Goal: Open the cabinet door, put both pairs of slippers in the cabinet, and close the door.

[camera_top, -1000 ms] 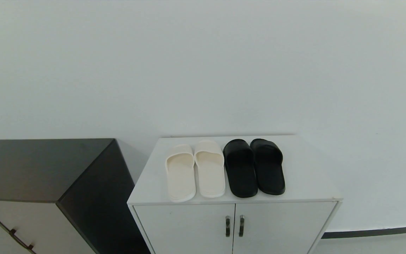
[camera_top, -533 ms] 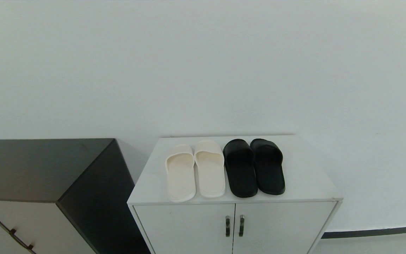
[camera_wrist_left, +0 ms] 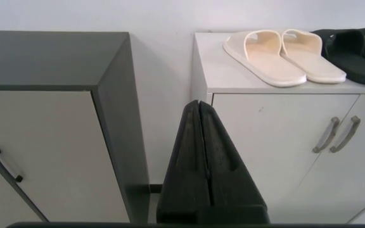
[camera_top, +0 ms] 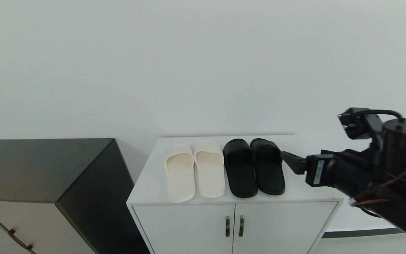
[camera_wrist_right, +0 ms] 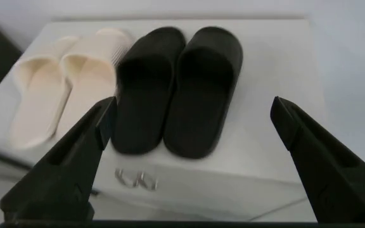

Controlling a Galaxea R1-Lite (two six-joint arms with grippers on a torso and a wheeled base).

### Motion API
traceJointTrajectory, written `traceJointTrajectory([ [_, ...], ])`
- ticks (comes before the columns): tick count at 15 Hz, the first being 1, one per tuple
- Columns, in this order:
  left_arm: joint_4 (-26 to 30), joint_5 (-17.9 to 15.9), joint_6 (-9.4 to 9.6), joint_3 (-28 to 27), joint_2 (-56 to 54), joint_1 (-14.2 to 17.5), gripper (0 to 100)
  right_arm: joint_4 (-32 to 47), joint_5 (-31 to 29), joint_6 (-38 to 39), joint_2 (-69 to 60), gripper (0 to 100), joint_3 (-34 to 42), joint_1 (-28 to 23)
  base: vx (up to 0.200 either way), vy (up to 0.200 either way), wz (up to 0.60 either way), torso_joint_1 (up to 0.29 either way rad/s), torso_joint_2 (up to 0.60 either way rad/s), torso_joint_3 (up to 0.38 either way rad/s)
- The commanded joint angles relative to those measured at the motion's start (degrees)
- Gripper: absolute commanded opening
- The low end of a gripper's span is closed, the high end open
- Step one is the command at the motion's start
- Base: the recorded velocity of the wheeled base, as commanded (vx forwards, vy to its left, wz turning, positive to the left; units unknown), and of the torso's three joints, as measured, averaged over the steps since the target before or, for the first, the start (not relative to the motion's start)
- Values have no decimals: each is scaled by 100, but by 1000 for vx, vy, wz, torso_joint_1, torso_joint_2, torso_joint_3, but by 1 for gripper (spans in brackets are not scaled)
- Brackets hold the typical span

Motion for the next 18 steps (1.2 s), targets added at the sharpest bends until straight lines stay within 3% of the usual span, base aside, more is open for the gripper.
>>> traceJointTrajectory([
  [1,-10,3,-3,0,-1,6,0,-120,-548,27,1247,100,-571,240,0,0,0,0,0,0],
  [9,-1,3,-3,0,-1,-2,0,-1465,-399,-26,2864,100,-958,47,0,0,0,0,0,0],
  [18,-1,3,-3,0,-1,-2,0,-1465,-47,-465,4420,100,-2663,-726,0,0,0,0,0,0],
])
